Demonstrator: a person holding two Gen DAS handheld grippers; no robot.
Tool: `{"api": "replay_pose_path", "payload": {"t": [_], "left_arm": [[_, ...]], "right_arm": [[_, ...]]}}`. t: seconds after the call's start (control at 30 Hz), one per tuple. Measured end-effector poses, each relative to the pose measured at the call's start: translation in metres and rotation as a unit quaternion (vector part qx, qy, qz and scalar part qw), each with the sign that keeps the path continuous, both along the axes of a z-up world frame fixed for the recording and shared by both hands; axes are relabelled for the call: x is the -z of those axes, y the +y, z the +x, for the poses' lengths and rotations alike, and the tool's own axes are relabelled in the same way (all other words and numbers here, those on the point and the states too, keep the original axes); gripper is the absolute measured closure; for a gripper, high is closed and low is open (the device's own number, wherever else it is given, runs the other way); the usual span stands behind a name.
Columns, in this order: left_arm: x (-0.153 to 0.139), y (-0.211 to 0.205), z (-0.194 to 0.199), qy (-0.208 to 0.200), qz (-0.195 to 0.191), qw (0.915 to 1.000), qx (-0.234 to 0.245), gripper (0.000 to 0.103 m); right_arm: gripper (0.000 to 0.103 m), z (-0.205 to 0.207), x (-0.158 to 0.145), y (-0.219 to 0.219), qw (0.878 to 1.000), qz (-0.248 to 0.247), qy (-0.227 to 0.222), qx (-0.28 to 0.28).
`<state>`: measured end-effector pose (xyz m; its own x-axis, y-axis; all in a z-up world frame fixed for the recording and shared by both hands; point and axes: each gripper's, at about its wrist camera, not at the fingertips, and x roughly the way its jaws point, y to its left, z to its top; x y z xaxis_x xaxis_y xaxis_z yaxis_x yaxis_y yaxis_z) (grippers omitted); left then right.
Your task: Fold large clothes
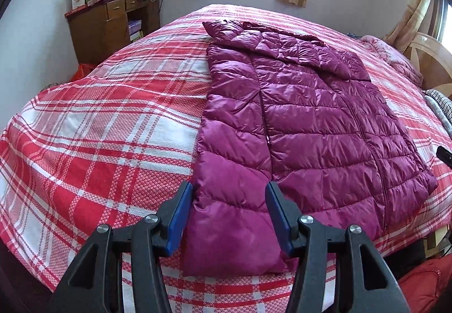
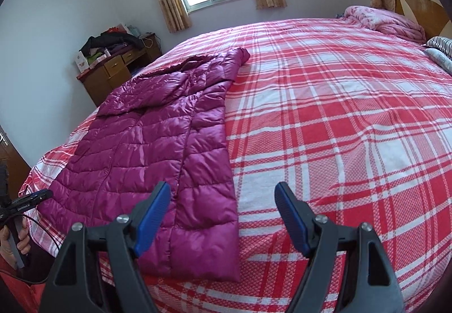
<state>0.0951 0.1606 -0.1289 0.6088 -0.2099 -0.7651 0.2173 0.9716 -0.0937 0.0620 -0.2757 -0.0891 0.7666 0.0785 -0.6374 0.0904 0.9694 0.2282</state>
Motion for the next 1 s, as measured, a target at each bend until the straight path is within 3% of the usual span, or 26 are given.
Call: {"api": "replay_pose_path", "payload": {"t": [0.27, 0.43, 0.53, 0.7, 1.0], "left_arm": [[0.004, -0.012, 0.001, 0.013, 0.079, 0.9964, -0.029, 0.049], [0.007, -0.017, -0.001, 0.016, 0.107, 0.9936, -0.032, 0.049], [0.007, -0.019, -0.003, 0.016, 0.116, 0.9926, -0.032, 0.048], [0.009, -0.021, -0.008, 0.012, 0.125, 0.9918, -0.023, 0.048], [0.012, -0.023, -0.021, -0.001, 0.139, 0.9903, 0.001, 0.04]], "right_arm": [[0.023, -0.007, -0.001, 0.008, 1.0, 0.003, -0.002, 0.011], [0.023, -0.011, -0.004, 0.013, 1.0, -0.017, -0.003, 0.015], [0.022, -0.012, -0.005, 0.017, 0.999, -0.034, -0.002, 0.021], [0.01, -0.014, -0.004, 0.021, 0.999, -0.048, -0.002, 0.021], [0.01, -0.014, 0.004, 0.023, 1.0, -0.021, 0.013, 0.013]]}}
